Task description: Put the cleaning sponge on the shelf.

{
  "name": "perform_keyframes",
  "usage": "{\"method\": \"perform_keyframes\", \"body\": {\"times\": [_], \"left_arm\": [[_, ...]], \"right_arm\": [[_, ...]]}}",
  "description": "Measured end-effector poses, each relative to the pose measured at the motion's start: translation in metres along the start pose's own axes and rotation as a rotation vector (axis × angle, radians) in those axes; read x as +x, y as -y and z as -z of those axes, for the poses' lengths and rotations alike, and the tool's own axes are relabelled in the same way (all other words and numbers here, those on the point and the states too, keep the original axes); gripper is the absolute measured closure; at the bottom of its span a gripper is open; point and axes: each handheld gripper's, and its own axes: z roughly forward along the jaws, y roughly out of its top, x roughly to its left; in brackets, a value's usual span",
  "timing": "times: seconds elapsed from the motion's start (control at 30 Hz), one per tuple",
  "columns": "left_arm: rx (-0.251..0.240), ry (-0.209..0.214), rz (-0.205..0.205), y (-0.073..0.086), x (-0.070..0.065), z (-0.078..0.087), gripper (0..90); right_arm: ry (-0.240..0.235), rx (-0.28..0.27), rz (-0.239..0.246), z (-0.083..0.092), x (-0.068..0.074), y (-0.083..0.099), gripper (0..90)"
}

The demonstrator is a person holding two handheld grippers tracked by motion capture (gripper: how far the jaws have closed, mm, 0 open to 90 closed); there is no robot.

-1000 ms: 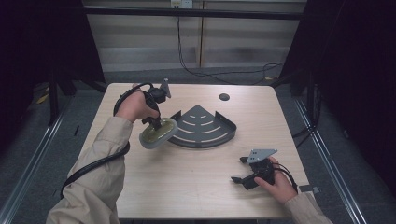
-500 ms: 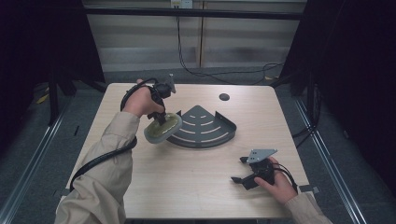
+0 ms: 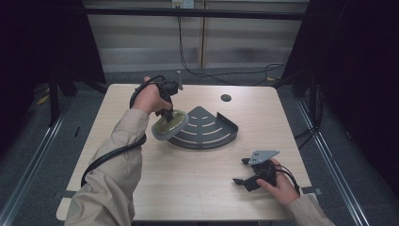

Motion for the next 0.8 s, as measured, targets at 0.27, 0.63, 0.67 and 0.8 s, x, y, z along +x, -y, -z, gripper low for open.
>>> {"method": "perform_keyframes", "body": {"times": [0.27, 0.63, 0.67, 0.8], "left_arm": [[-0.012, -0.010, 0.005, -0.009, 0.001, -0.004, 71.3], [-0.033, -0.020, 0.015, -0.019, 0.003, -0.007, 71.3], [-0.035, -0.021, 0.015, -0.020, 0.003, -0.009, 71.3], [-0.035, -0.026, 0.017, -0.022, 0.004, -0.011, 71.2]], "right_arm": [[0.000, 0.000, 0.000, 0.000, 0.000, 0.000, 13.0], [0.001, 0.000, -0.001, 0.000, 0.000, 0.000, 13.0], [0.001, 0.000, -0.001, 0.000, 0.000, 0.000, 12.9], [0.000, 0.000, -0.001, 0.000, 0.000, 0.000, 13.0]]}}
